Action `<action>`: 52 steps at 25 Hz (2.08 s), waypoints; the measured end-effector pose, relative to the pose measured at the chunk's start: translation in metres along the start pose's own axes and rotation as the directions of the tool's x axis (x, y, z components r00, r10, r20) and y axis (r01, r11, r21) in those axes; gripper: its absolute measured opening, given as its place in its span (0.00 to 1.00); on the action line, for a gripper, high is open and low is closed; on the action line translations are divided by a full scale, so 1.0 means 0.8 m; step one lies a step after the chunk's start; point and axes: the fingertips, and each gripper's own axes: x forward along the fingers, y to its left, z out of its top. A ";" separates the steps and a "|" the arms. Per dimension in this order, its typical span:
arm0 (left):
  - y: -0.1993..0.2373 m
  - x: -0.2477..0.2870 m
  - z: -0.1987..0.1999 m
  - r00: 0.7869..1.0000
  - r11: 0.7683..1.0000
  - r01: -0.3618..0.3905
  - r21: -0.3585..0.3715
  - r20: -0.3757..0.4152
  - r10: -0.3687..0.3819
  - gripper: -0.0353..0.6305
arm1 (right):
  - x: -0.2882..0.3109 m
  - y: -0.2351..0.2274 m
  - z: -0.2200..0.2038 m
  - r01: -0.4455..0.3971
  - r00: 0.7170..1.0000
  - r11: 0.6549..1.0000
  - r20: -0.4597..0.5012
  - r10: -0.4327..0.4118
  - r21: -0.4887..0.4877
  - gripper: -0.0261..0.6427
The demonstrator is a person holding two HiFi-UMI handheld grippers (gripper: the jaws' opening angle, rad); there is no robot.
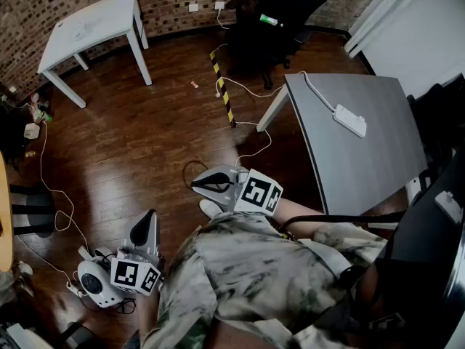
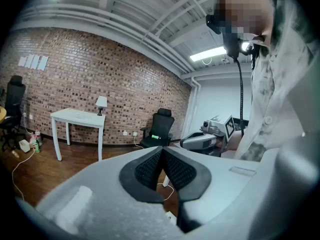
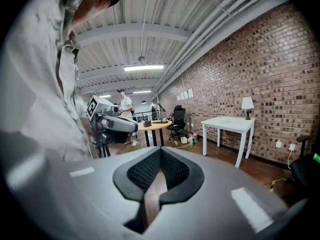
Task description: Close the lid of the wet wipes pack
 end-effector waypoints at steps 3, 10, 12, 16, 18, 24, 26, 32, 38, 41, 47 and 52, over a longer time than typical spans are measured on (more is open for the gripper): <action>0.007 0.021 0.007 1.000 1.000 -0.007 0.003 -0.001 0.007 0.05 | 0.000 -0.019 0.012 -0.023 1.000 1.000 0.014 0.023 0.000 0.05; 0.020 0.072 0.026 0.999 0.999 -0.047 0.028 -0.008 0.047 0.05 | -0.019 -0.074 0.020 -0.034 0.999 0.999 0.033 0.033 0.014 0.05; 0.035 0.085 0.035 0.998 0.997 -0.068 0.032 -0.004 0.068 0.05 | -0.020 -0.098 0.018 -0.027 0.999 1.000 0.041 0.026 0.014 0.05; 0.062 0.097 0.043 0.992 0.991 -0.130 0.033 0.001 0.130 0.05 | -0.015 -0.138 0.011 -0.039 0.999 0.999 0.031 0.039 0.010 0.05; 0.076 0.100 0.043 0.989 0.988 -0.149 0.038 0.005 0.149 0.05 | -0.005 -0.152 0.013 -0.051 0.998 0.999 0.026 0.051 0.007 0.05; 0.133 0.090 0.042 0.980 0.980 -0.199 0.002 -0.018 0.199 0.05 | 0.050 -0.174 0.020 -0.092 0.996 0.996 0.005 0.092 0.011 0.05; 0.160 0.093 0.041 0.980 0.980 -0.197 0.000 -0.017 0.197 0.05 | 0.072 -0.186 0.025 -0.092 0.996 0.996 -0.001 0.092 0.010 0.05; 0.267 0.109 0.068 0.986 0.986 -0.166 -0.026 0.018 0.167 0.05 | 0.152 -0.235 0.061 -0.059 0.998 0.998 -0.035 0.059 0.003 0.05; 0.370 0.114 0.119 0.991 0.992 -0.125 0.008 0.050 0.125 0.05 | 0.250 -0.283 0.125 -0.048 0.998 0.997 -0.036 0.046 -0.061 0.05; 0.419 0.112 0.132 0.991 0.993 -0.120 0.009 0.056 0.119 0.05 | 0.293 -0.303 0.148 -0.040 0.999 0.996 -0.033 0.037 -0.078 0.05; 0.504 0.113 0.143 0.990 0.991 -0.130 0.011 0.064 0.129 0.05 | 0.362 -0.334 0.168 -0.039 0.998 0.996 -0.047 0.035 -0.084 0.05; 0.550 0.121 0.137 0.987 0.988 -0.151 -0.027 0.052 0.152 0.05 | 0.408 -0.362 0.183 -0.064 0.997 0.994 -0.046 0.060 -0.088 0.05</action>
